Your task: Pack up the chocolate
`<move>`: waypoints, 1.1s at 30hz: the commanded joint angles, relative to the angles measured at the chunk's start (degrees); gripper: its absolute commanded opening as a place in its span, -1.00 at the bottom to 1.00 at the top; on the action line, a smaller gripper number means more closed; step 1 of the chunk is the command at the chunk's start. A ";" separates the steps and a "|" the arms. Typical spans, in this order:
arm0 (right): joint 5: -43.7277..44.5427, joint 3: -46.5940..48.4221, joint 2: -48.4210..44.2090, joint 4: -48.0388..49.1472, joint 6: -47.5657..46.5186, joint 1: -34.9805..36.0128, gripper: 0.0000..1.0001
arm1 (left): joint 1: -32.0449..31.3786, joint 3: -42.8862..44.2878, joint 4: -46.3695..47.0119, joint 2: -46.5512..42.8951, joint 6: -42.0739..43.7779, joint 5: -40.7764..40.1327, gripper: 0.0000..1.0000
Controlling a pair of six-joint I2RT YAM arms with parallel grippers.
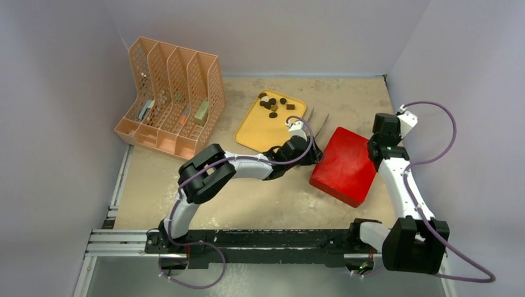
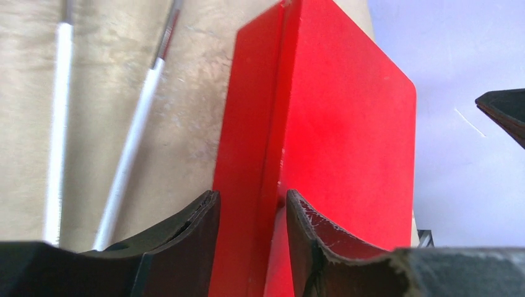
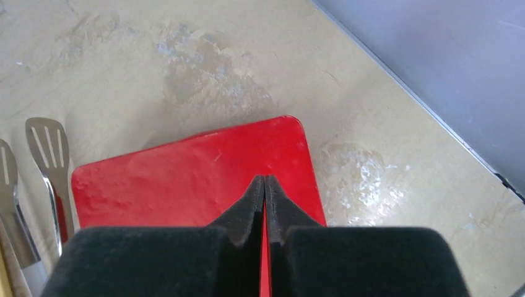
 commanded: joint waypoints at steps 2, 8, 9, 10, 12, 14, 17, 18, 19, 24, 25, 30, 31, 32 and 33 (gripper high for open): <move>0.00 1.54 5.30 7.12 -4.48 -0.69 -1.00 | 3.21 0.99 -3.62 -8.68 -0.27 -0.05 -0.09; -3.88 2.28 11.02 10.54 -7.28 -4.82 -1.00 | 3.45 -1.66 -7.99 -14.84 3.98 4.17 0.14; -4.60 2.68 11.97 10.85 -7.61 -5.54 -1.00 | 3.46 -2.30 -7.89 -15.54 4.14 5.64 0.14; -5.35 3.42 12.98 11.03 -7.66 -6.24 -1.00 | 3.45 -2.94 -7.50 -16.14 4.41 7.26 0.11; -6.66 3.83 14.96 11.71 -7.50 -7.12 -1.00 | 3.24 -3.90 -7.13 -16.75 5.30 10.07 0.00; -7.95 3.54 17.26 11.26 -6.53 -7.82 -1.00 | 2.78 -4.04 -8.01 -16.33 6.28 12.08 -0.06; -8.24 2.07 19.75 9.34 -4.53 -8.16 -1.00 | 2.58 -3.86 -8.86 -14.39 6.56 14.59 -0.13; -7.75 1.49 19.81 9.41 -4.68 -8.16 -1.00 | 2.54 -3.77 -8.91 -13.92 6.50 15.53 -0.16; -7.34 1.36 19.73 9.43 -5.25 -8.11 -1.00 | 2.58 -3.56 -9.17 -13.45 6.57 16.15 -0.17; -7.37 6.56 16.54 5.07 -6.89 -8.13 -1.00 | 2.49 -2.47 -11.29 -11.12 7.41 17.12 -0.25; -7.59 7.85 15.45 4.06 -6.86 -8.16 -1.00 | 2.49 -2.35 -11.09 -10.44 7.24 17.25 -0.26; -10.41 10.92 11.54 2.71 -5.58 -8.22 -1.00 | 2.49 -0.75 -11.13 -6.72 6.84 17.88 -0.36; -11.31 10.60 11.08 3.52 -5.36 -8.18 -1.00 | 2.46 -0.67 -11.18 -6.19 6.79 17.84 -0.36; -12.82 10.08 10.77 5.05 -5.60 -8.13 -1.00 | 2.47 -0.67 -11.25 -5.91 6.79 17.74 -0.37; -16.57 9.15 10.40 7.09 -6.30 -8.11 -1.00 | 2.49 -0.73 -11.34 -5.68 6.75 17.42 -0.37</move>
